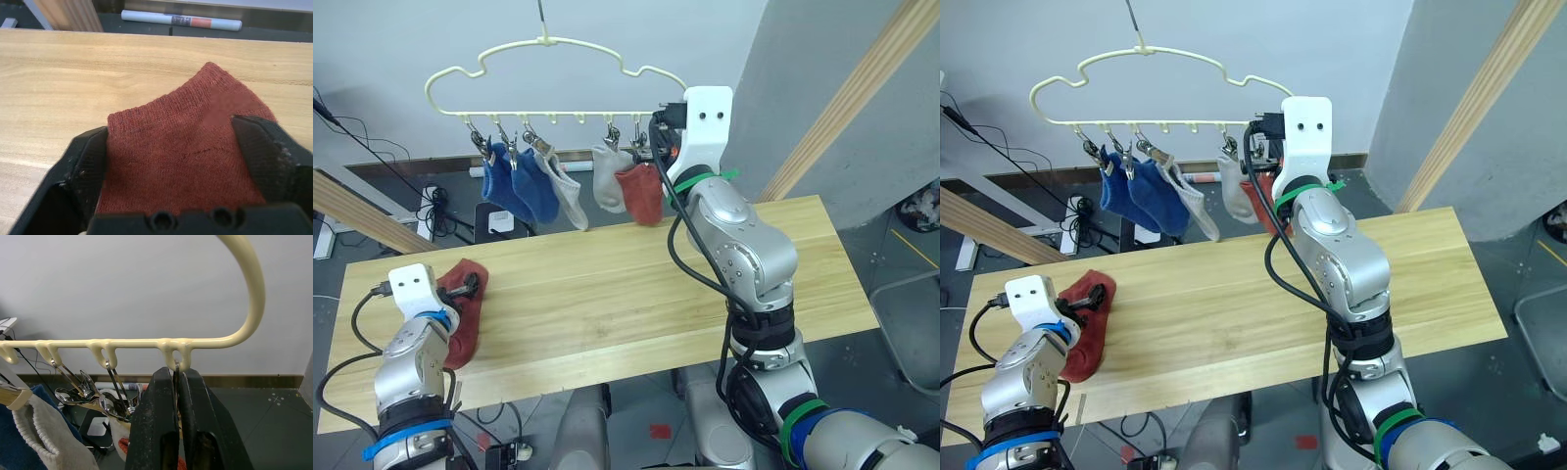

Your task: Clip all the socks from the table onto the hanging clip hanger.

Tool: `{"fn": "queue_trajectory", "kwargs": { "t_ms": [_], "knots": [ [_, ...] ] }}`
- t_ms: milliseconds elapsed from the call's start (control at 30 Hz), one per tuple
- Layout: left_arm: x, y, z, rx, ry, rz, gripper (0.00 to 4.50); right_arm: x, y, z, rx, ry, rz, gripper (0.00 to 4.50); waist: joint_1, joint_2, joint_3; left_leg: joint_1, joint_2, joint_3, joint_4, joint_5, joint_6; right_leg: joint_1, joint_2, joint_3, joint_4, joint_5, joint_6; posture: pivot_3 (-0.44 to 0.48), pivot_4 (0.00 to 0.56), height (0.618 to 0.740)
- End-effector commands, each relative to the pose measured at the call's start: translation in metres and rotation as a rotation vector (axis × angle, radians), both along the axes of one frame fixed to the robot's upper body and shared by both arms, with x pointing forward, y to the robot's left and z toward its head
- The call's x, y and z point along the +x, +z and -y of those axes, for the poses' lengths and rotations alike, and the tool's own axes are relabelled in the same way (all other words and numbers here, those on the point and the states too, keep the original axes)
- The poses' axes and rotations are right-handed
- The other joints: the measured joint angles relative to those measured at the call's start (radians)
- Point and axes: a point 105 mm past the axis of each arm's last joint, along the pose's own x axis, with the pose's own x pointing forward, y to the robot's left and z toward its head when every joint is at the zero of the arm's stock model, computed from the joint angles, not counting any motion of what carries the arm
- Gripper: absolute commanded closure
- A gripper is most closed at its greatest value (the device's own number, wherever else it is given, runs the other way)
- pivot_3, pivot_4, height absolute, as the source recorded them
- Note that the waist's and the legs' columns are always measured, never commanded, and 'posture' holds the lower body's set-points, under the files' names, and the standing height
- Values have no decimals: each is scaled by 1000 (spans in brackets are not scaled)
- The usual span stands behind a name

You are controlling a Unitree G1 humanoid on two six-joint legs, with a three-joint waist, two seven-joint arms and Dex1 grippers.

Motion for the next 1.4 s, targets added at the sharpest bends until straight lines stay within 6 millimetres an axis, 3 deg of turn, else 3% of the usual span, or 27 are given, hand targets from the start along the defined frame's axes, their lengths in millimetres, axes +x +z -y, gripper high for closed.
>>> {"fn": "queue_trajectory", "kwargs": {
  "t_ms": [33,367,433,500,633,767,833,1033,1200,1400],
  "knots": [
    [-9,-15,-3,28,7,-72,1389,-18,24,-16,62,67,79,4500,0,0,0,0,0,0,0,0,0,0,0,0,0,0,0,-149,365,740],
    [-14,-6,-9,216,1,-63,4147,-17,26,-17,69,72,87,4500,-8,0,-1,0,0,0,0,0,0,0,0,0,-1,0,0,-144,363,740],
    [-15,-4,-11,249,6,-56,4485,-17,26,-17,69,70,88,4500,-7,0,-1,0,0,0,0,0,0,0,0,0,-1,0,0,-147,366,740],
    [-12,4,-8,312,-33,-26,4485,-17,27,-16,70,68,88,4500,-6,0,-1,0,0,0,0,0,0,0,0,0,-1,0,0,-147,366,740],
    [10,40,46,585,-370,140,4485,-17,26,-14,72,59,88,4500,-1,0,-1,-1,0,0,-1,0,0,-1,0,0,-2,0,0,-147,366,740],
    [22,74,128,725,-718,368,4485,-16,28,-13,75,53,91,4500,11,0,-1,-2,0,0,-1,0,0,-1,-1,0,-3,0,0,-153,372,740],
    [22,87,167,756,-863,474,4485,-16,28,-12,76,52,92,4500,16,0,-1,-3,0,0,-1,0,0,-1,-1,0,-3,0,0,-153,372,740],
    [17,114,242,719,-1071,690,4485,-17,32,-12,81,52,100,4500,10,0,-1,-2,0,3,-1,0,0,-2,-1,1,-3,0,0,-166,371,740],
    [19,128,282,652,-1112,782,4485,-18,33,-11,83,49,103,4500,9,0,-1,-3,0,3,-1,0,0,-2,-1,1,-3,0,0,-179,370,740],
    [38,134,297,614,-1020,781,4485,-19,35,-11,84,49,106,4500,3,0,-1,-2,0,3,0,0,0,-1,-1,1,-2,0,0,-191,370,740]
  ]
}}
